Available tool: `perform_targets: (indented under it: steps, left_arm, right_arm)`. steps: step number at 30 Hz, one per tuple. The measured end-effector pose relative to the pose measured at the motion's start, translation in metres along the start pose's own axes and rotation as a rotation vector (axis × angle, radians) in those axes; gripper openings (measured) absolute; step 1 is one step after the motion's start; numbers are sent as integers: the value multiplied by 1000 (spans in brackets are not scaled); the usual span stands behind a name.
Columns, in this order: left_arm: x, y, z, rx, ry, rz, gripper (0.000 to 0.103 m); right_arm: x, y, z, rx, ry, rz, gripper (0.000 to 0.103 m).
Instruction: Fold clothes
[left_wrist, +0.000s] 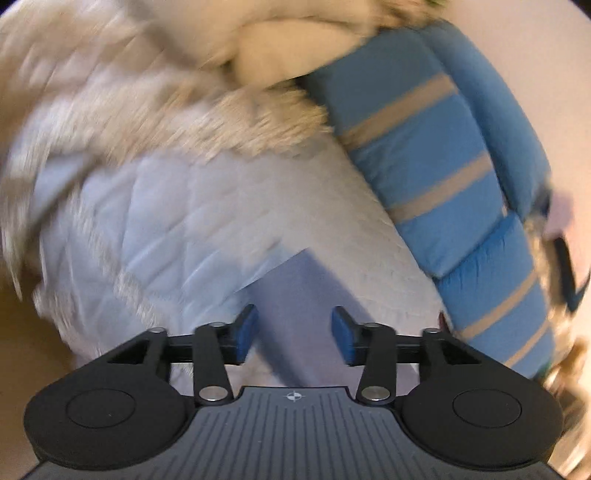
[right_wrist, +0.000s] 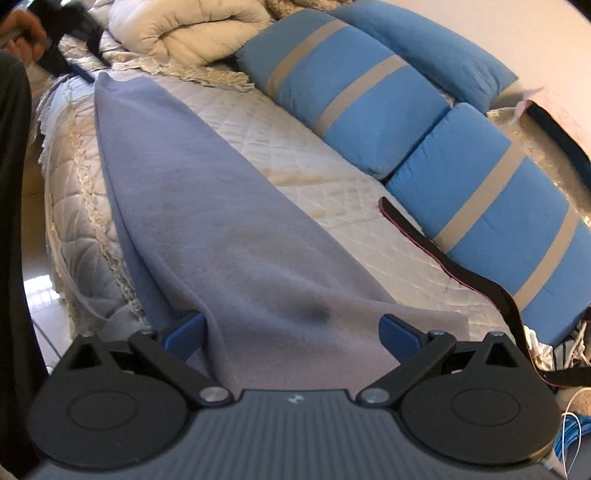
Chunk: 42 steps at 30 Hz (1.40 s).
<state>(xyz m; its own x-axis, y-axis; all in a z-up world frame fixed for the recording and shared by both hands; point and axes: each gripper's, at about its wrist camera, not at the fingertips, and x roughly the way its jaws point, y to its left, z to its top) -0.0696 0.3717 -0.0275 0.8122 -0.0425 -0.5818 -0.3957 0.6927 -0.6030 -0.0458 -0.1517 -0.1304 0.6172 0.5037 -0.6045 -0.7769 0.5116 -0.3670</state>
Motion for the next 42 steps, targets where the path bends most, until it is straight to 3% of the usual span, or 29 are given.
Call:
perform_targets:
  steps: [3,8,12,16,20,22,25,26,27,29,38,42]
  left_arm:
    - [2,-51,-2,216,27,-23,57]
    - [43,-147,-37,686,128,-134,61]
    - [82,-214,-71,957,232,-273,62]
    - [122,-257,-107,1121,362,-332,62]
    - [157,-260,-120,1122,496,-390,61]
    - [166,-257,-122,1103,519,-391,59]
    - [175,-253,-127,1095,532,-391,33]
    - [177,-253,-127,1097,530,-379,16]
    - [177,-252,-126,1104,520,-363,7]
    - [177,-251,-126,1098,509,-354,3]
    - [162,-241,-124,1108,442,-344,1]
    - [157,-234,-119,1097,433,-337,1]
  right_arm:
    - [-2,-11,5,40,0,100,103]
    - [-5,-30,14,104,0,256,103]
    - [-1,-33,9,99,26,220,103]
    - [3,-37,4,94,51,183,103]
    - [5,-52,-4,102,63,159,103]
    - [8,-67,-8,104,60,140,103]
    - [16,-99,-14,142,66,107,103]
    - [20,-112,-17,168,74,96,103]
    - [26,-123,-19,193,86,77,103]
    - [36,-142,-23,237,110,41,103]
    - [77,-179,-40,332,189,-65,103]
    - [84,-182,-44,340,216,-59,103]
